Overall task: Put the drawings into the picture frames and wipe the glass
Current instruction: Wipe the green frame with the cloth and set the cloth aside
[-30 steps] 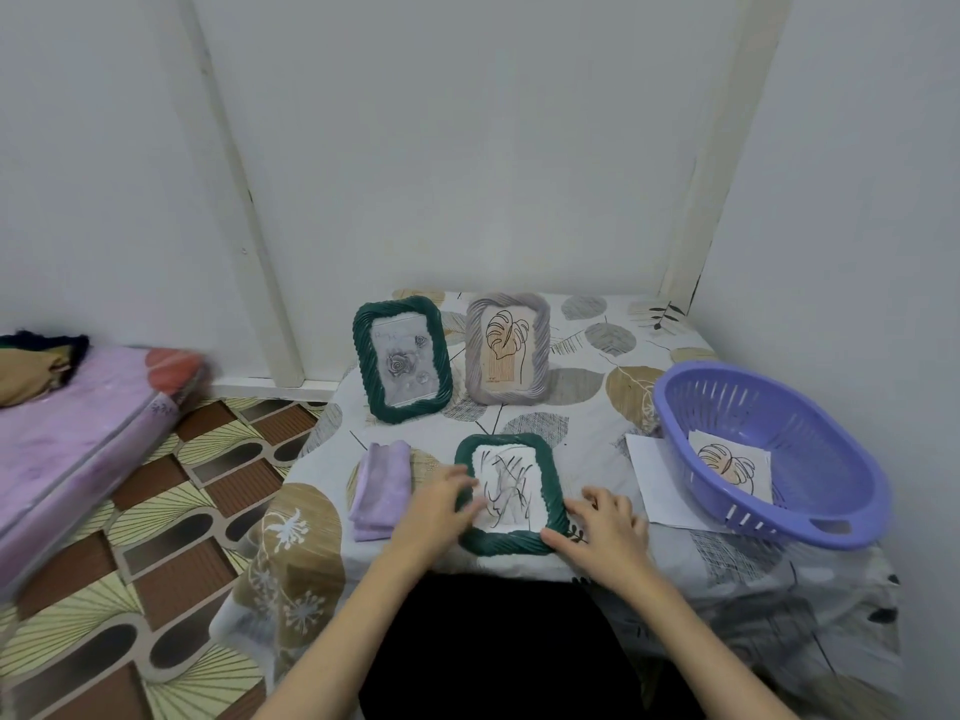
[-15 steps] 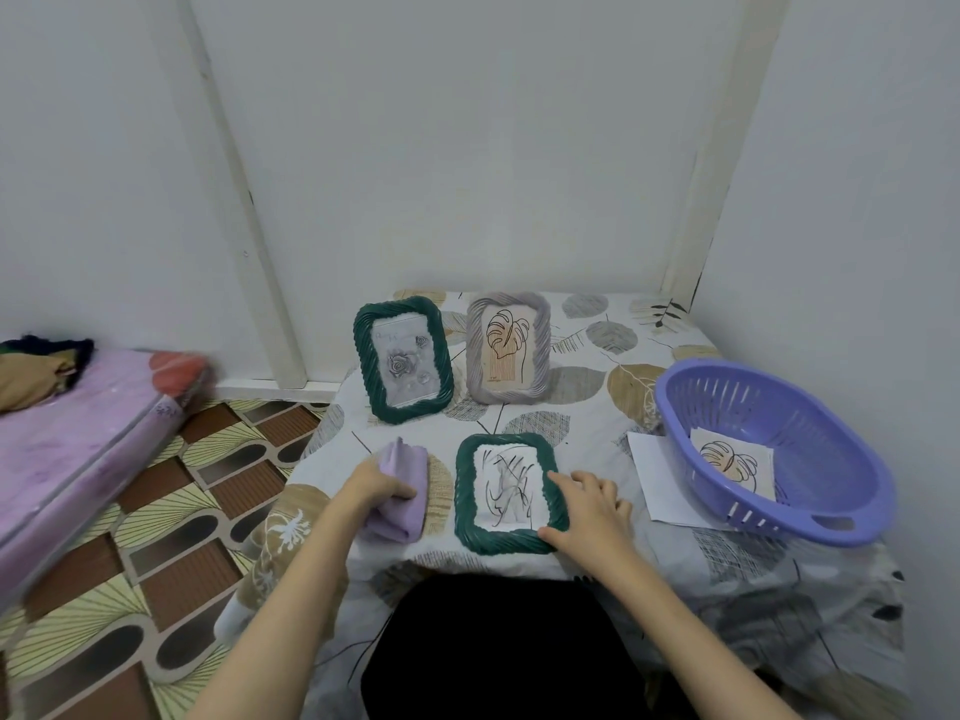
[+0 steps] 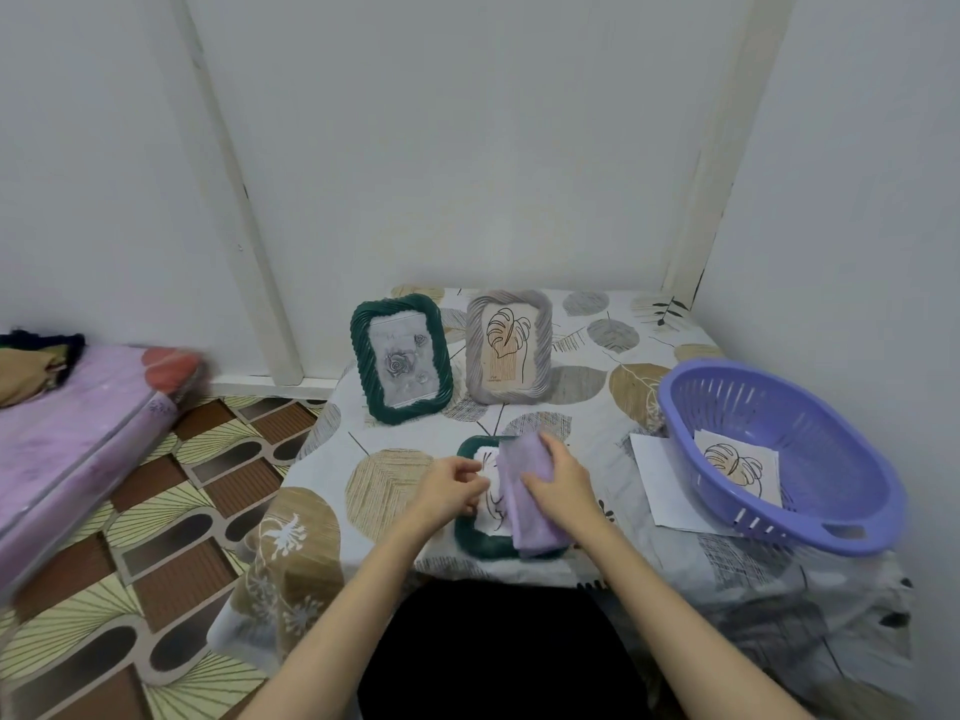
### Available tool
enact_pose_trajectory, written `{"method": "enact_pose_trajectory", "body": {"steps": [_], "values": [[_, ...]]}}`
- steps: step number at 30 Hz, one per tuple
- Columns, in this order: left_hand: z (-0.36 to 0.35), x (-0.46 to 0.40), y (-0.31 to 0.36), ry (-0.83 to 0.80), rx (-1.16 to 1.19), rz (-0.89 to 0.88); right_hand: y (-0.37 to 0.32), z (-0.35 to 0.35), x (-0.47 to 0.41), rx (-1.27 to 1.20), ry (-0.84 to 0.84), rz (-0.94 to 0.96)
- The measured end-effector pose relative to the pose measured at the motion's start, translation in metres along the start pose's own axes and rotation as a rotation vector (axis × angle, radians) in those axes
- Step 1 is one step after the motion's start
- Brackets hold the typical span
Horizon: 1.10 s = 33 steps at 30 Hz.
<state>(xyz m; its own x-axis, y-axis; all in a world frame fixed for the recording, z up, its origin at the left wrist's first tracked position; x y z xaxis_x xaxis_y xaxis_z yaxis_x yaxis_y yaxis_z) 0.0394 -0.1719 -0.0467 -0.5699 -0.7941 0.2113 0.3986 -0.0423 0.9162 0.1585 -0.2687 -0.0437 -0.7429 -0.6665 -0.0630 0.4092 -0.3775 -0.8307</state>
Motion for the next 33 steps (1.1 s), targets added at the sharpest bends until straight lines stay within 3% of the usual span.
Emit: {"method": "enact_pose_trajectory", "body": {"steps": [2, 4, 9, 17, 22, 26, 33], "values": [[0.011, -0.009, -0.003, 0.135, -0.255, -0.141, 0.008, -0.006, 0.002, 0.424, -0.035, 0.113], [0.018, -0.015, -0.004, 0.190, -0.419, -0.276, 0.009, -0.011, 0.007, 0.662, 0.033, 0.203], [0.014, -0.032, -0.030, -0.022, -0.783, -0.332, 0.011, -0.035, 0.015, 0.860, 0.201, 0.429], [0.014, -0.031, -0.046, 0.048, -0.843, -0.457, -0.001, -0.053, -0.020, 0.726, 0.229, 0.544], [0.014, -0.036, -0.051, 0.053, -0.888, -0.471, 0.002, -0.062, -0.020, 0.642, 0.014, 0.667], [0.015, -0.037, -0.052, 0.066, -0.879, -0.471, 0.013, -0.043, -0.007, 0.570, 0.028, 0.824], [0.021, -0.040, -0.049, -0.010, -0.795, -0.442, 0.011, -0.046, -0.036, 0.525, 0.041, 0.479]]}}
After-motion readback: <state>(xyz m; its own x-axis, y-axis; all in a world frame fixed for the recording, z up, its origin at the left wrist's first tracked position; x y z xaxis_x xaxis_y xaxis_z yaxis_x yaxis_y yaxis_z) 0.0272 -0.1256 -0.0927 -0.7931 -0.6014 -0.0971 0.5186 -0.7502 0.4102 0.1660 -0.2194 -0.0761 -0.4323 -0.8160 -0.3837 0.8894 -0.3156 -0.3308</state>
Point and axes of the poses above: each hand's wrist, its own x-axis away from the middle knuckle, its own z-axis out of the back of the hand, y = z × x, the point moved 4 cm from there along -x, towards the middle knuckle, and after that the axes turned 7 degrees about y, right-handed, at the moved point
